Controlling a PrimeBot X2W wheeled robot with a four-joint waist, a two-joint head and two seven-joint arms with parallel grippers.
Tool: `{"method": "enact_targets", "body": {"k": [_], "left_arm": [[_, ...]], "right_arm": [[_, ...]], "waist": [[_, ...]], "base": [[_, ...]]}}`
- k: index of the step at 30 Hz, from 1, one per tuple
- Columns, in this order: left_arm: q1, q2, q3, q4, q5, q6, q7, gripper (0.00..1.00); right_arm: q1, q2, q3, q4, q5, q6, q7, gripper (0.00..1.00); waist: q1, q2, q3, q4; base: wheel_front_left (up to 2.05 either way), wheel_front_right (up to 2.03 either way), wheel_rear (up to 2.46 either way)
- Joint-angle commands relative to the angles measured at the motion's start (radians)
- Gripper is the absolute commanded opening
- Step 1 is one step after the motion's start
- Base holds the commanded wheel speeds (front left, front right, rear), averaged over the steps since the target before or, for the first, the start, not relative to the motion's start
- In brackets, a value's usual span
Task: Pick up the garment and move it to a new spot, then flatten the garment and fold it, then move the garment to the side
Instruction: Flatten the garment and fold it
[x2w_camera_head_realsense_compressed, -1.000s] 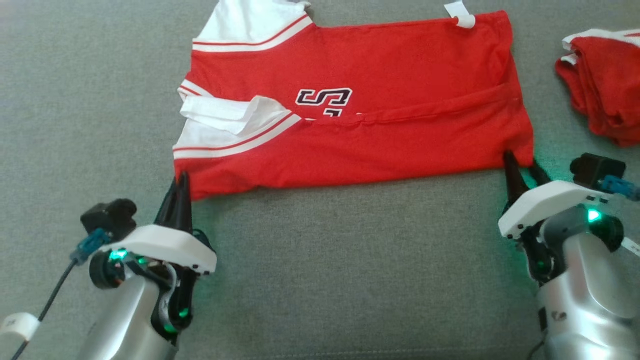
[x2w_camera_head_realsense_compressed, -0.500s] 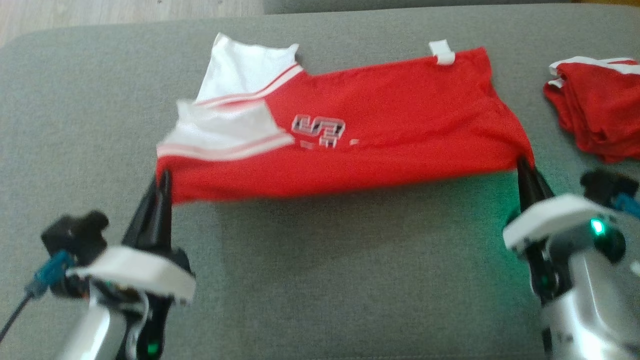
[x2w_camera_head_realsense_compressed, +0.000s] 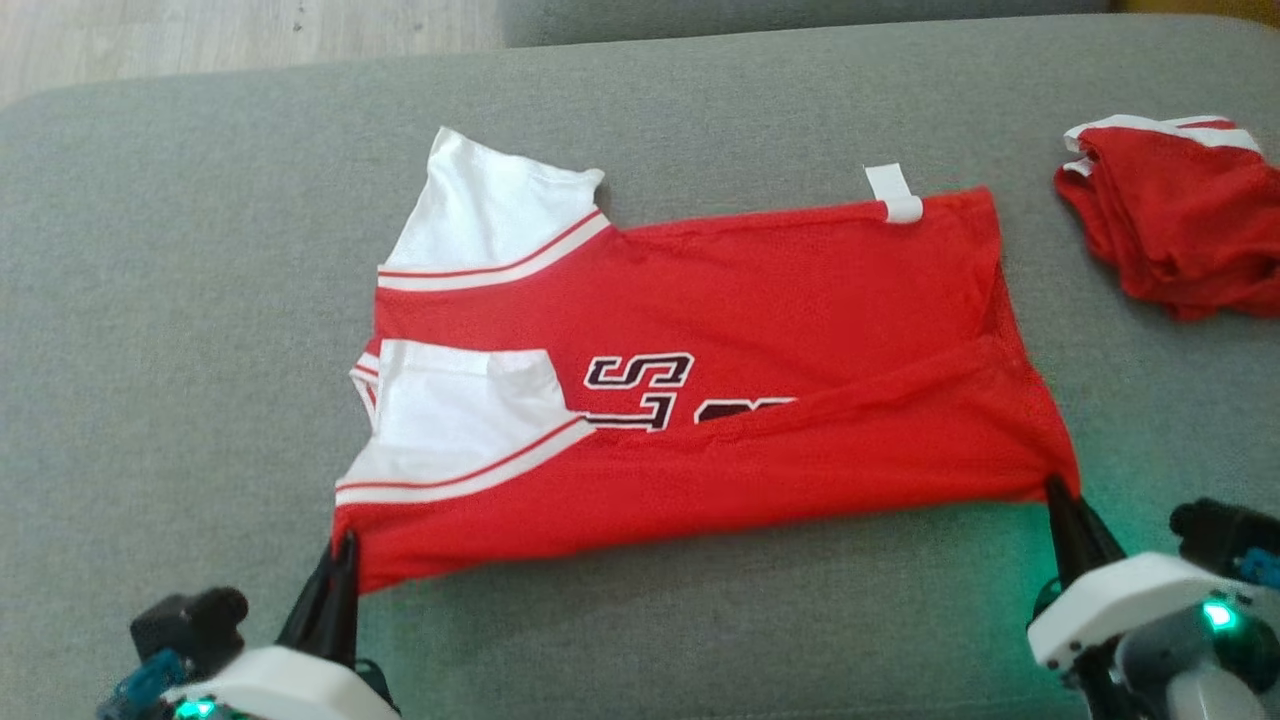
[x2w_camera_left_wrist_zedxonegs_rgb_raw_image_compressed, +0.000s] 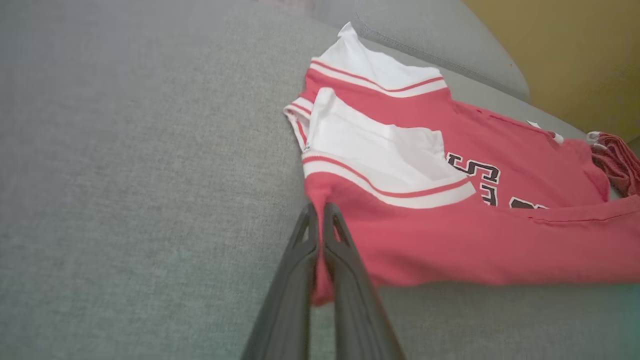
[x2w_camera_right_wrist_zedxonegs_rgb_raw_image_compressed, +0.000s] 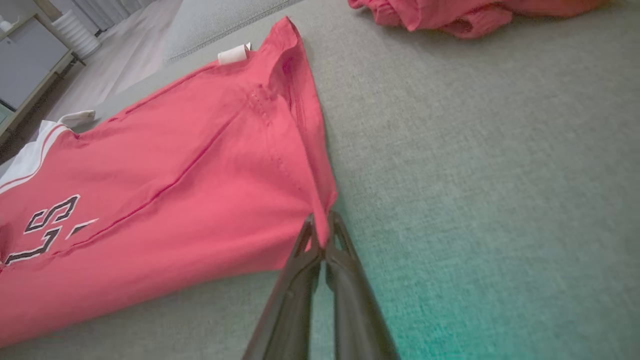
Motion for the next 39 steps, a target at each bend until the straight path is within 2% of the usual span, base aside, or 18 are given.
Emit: {"method": "enact_targets", "body": {"k": [1,2,3,4,5,8,13,18,20,26,33,39], "left_arm": [[-0.026,0.003,0.034,-0.007,-0.008,-0.009,-0.019,0.0],[-0.026,0.002,0.035,0.009,-0.013,-0.015,-0.024,0.0],[-0.03,0.003,0.036,0.023,-0.014,-0.02,-0.028,0.0],[-0.036,0.006,0.036,0.034,-0.011,-0.024,-0.031,0.0],[-0.044,0.01,0.036,0.041,-0.005,-0.027,-0.033,0.13],[-0.081,0.025,0.035,0.041,0.009,-0.037,-0.031,1.0],[-0.174,0.068,0.038,0.011,0.044,-0.045,0.002,1.0],[-0.395,0.147,0.045,-0.021,0.098,-0.077,0.088,1.0],[-0.565,0.191,0.047,0.013,0.124,-0.113,0.15,1.0],[-0.834,0.235,0.01,0.184,0.162,-0.188,0.273,1.0],[-0.976,0.254,-0.034,0.396,0.168,-0.249,0.387,1.0],[-1.026,0.274,-0.044,0.491,0.165,-0.269,0.441,1.0]], "right_arm": [[0.01,-0.007,0.017,-0.04,0.004,0.007,0.0,0.05],[0.016,-0.007,0.015,-0.042,0.004,0.007,0.0,0.31],[0.021,-0.007,0.013,-0.042,0.004,0.007,0.001,0.48],[0.024,-0.007,0.011,-0.043,0.002,0.007,-0.002,0.89],[0.025,-0.007,0.007,-0.043,-0.002,0.007,-0.006,1.0],[0.024,-0.007,0.009,-0.048,-0.008,0.007,-0.007,1.0],[0.005,-0.007,0.014,-0.075,-0.022,0.007,-0.009,1.0],[-0.071,-0.007,0.038,-0.14,-0.064,0.007,0.003,1.0],[-0.14,-0.007,0.07,-0.179,-0.089,0.007,0.022,1.0],[-0.281,-0.007,0.159,-0.218,-0.104,0.007,0.046,1.0],[-0.373,-0.007,0.248,-0.236,-0.106,0.007,0.055,1.0],[-0.391,-0.007,0.273,-0.246,-0.1,0.007,0.047,1.0]], "waist": [[0.0001,-0.0001,-0.001,-0.003],[0.0001,-0.0001,-0.001,-0.005],[0.0001,-0.0001,0.0,-0.007],[0.0001,-0.0001,0.0,-0.009],[0.0001,-0.0001,0.001,-0.012],[0.0001,-0.0001,0.005,-0.02],[0.0001,-0.0001,0.019,-0.031],[0.0001,-0.0001,0.052,-0.055],[0.0001,-0.0001,0.084,-0.079],[0.0001,-0.0001,0.167,-0.152],[0.0001,-0.0001,0.268,-0.231],[0.0001,-0.0001,0.319,-0.275]], "base": [[0.0,0.0,0.0],[0.0,0.0,0.0],[0.0,0.0,0.0],[0.0,0.0,0.0],[0.0,0.0,0.0],[0.0,0.0,0.0],[0.0,0.0,0.0],[0.0,0.0,0.0],[0.0,0.0,0.0],[0.0,0.0,0.0],[0.0,0.0,0.0],[0.0,0.0,0.0]]}}
